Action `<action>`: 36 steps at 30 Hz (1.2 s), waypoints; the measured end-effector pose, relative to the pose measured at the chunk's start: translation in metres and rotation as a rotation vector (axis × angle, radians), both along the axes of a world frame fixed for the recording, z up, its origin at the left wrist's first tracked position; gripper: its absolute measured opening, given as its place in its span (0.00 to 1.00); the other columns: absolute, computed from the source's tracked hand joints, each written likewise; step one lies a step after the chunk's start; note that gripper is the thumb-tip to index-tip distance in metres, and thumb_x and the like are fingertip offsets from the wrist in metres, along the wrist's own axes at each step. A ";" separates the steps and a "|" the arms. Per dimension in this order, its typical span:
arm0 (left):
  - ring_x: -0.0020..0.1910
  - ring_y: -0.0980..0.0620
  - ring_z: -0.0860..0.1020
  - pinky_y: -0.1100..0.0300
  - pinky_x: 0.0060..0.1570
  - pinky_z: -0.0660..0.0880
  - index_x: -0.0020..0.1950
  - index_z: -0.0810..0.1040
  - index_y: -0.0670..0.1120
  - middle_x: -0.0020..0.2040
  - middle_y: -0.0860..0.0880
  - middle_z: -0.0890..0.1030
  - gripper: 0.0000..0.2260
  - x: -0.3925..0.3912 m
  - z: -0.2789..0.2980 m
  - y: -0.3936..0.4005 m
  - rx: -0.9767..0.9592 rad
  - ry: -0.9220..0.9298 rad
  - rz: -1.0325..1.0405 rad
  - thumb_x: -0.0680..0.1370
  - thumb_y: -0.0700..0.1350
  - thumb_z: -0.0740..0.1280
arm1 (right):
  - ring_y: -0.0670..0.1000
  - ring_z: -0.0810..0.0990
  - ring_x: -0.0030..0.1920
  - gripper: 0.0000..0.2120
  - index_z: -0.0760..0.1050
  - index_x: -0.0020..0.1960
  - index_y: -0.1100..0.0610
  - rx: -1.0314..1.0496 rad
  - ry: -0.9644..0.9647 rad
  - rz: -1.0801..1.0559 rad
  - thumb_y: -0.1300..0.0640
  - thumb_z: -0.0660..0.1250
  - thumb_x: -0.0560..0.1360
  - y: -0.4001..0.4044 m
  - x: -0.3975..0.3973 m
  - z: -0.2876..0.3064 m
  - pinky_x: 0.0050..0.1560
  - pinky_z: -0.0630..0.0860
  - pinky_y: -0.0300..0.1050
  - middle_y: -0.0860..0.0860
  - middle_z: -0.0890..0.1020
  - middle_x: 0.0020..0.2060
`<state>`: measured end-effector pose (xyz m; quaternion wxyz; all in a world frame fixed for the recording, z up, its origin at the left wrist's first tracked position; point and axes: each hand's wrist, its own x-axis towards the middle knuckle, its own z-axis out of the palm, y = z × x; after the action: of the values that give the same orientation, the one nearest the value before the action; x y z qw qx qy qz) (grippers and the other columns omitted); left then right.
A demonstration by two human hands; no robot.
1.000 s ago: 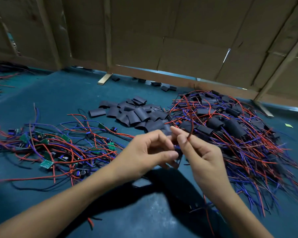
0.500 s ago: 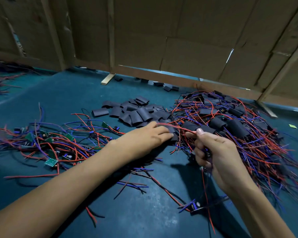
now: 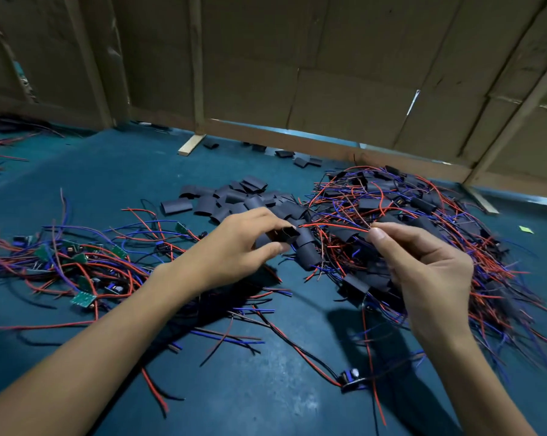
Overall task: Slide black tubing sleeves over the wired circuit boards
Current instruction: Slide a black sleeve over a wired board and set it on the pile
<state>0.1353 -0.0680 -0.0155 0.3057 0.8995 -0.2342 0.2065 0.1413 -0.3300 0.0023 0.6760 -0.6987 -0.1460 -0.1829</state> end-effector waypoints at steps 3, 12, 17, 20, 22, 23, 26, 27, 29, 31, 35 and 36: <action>0.53 0.53 0.79 0.57 0.56 0.75 0.63 0.81 0.43 0.53 0.50 0.81 0.14 -0.003 0.004 -0.002 -0.041 -0.010 -0.017 0.78 0.44 0.73 | 0.42 0.83 0.39 0.06 0.86 0.45 0.53 -0.067 -0.058 0.010 0.63 0.76 0.73 0.001 -0.002 0.000 0.43 0.77 0.33 0.47 0.87 0.40; 0.58 0.49 0.75 0.59 0.61 0.71 0.67 0.79 0.43 0.58 0.47 0.79 0.17 -0.009 0.009 -0.003 0.196 0.006 -0.096 0.80 0.46 0.70 | 0.44 0.83 0.38 0.08 0.86 0.45 0.51 -0.086 -0.116 0.027 0.65 0.76 0.73 0.003 -0.006 -0.004 0.43 0.77 0.34 0.48 0.87 0.39; 0.59 0.51 0.74 0.62 0.62 0.69 0.68 0.78 0.44 0.58 0.48 0.78 0.18 -0.012 0.010 -0.003 0.203 0.016 -0.103 0.80 0.48 0.70 | 0.46 0.82 0.37 0.10 0.85 0.45 0.52 -0.062 -0.135 0.040 0.66 0.75 0.73 0.000 -0.004 -0.003 0.43 0.77 0.35 0.49 0.87 0.39; 0.60 0.52 0.75 0.62 0.62 0.70 0.68 0.78 0.44 0.59 0.49 0.79 0.18 -0.012 0.009 -0.004 0.159 0.006 -0.109 0.80 0.48 0.70 | 0.45 0.82 0.37 0.10 0.85 0.44 0.52 -0.074 -0.125 0.046 0.66 0.75 0.73 0.002 -0.005 -0.005 0.42 0.77 0.35 0.49 0.86 0.38; 0.59 0.53 0.76 0.61 0.61 0.71 0.68 0.78 0.44 0.58 0.50 0.79 0.18 -0.012 0.009 -0.004 0.113 -0.001 -0.118 0.80 0.48 0.71 | 0.45 0.82 0.37 0.10 0.85 0.44 0.52 -0.073 -0.131 0.035 0.67 0.75 0.73 0.002 -0.004 -0.006 0.42 0.77 0.35 0.49 0.86 0.38; 0.58 0.54 0.76 0.61 0.60 0.72 0.67 0.79 0.44 0.58 0.51 0.79 0.18 -0.011 0.009 -0.004 0.085 -0.006 -0.122 0.79 0.48 0.71 | 0.45 0.82 0.37 0.10 0.85 0.44 0.52 -0.070 -0.134 0.031 0.67 0.75 0.73 0.001 -0.003 -0.005 0.42 0.77 0.35 0.49 0.86 0.38; 0.57 0.56 0.77 0.63 0.59 0.71 0.66 0.79 0.43 0.57 0.52 0.80 0.17 -0.010 0.010 -0.004 0.013 -0.038 -0.135 0.79 0.46 0.72 | 0.43 0.81 0.37 0.09 0.84 0.44 0.53 -0.058 -0.136 0.015 0.67 0.74 0.73 -0.001 -0.002 -0.004 0.42 0.76 0.33 0.46 0.86 0.38; 0.57 0.56 0.78 0.63 0.59 0.71 0.65 0.80 0.43 0.57 0.52 0.80 0.16 -0.010 0.010 -0.004 0.002 -0.049 -0.141 0.79 0.46 0.72 | 0.43 0.81 0.37 0.09 0.84 0.44 0.53 -0.056 -0.134 0.013 0.67 0.74 0.73 -0.001 -0.003 -0.003 0.42 0.76 0.33 0.46 0.86 0.38; 0.56 0.56 0.79 0.61 0.59 0.73 0.64 0.80 0.44 0.57 0.52 0.81 0.15 -0.011 0.011 -0.004 -0.008 -0.062 -0.146 0.79 0.45 0.72 | 0.43 0.81 0.37 0.10 0.84 0.44 0.52 -0.072 -0.133 0.018 0.67 0.74 0.73 0.001 -0.004 -0.002 0.42 0.77 0.34 0.45 0.86 0.38; 0.53 0.52 0.81 0.56 0.55 0.76 0.61 0.81 0.43 0.53 0.50 0.83 0.12 -0.012 0.009 -0.006 0.026 -0.112 -0.140 0.79 0.42 0.72 | 0.43 0.81 0.38 0.10 0.84 0.44 0.51 -0.129 -0.130 0.049 0.66 0.75 0.73 0.004 -0.006 -0.002 0.44 0.77 0.35 0.46 0.86 0.39; 0.39 0.44 0.79 0.51 0.40 0.75 0.51 0.85 0.41 0.41 0.46 0.82 0.04 -0.013 0.008 -0.012 0.179 -0.317 -0.144 0.78 0.39 0.73 | 0.44 0.80 0.37 0.06 0.84 0.47 0.50 -0.271 -0.129 0.158 0.59 0.76 0.73 0.012 -0.012 -0.008 0.39 0.76 0.38 0.47 0.85 0.40; 0.38 0.44 0.79 0.52 0.39 0.75 0.51 0.85 0.42 0.40 0.47 0.82 0.04 -0.013 0.010 -0.012 0.194 -0.336 -0.144 0.78 0.40 0.73 | 0.44 0.80 0.37 0.04 0.84 0.47 0.51 -0.308 -0.133 0.181 0.58 0.76 0.73 0.013 -0.012 -0.009 0.39 0.76 0.39 0.47 0.85 0.40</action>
<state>0.1227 -0.0797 -0.0054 0.1885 0.8586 -0.3644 0.3075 0.1289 -0.3172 -0.0066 0.5636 -0.7644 -0.2790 -0.1425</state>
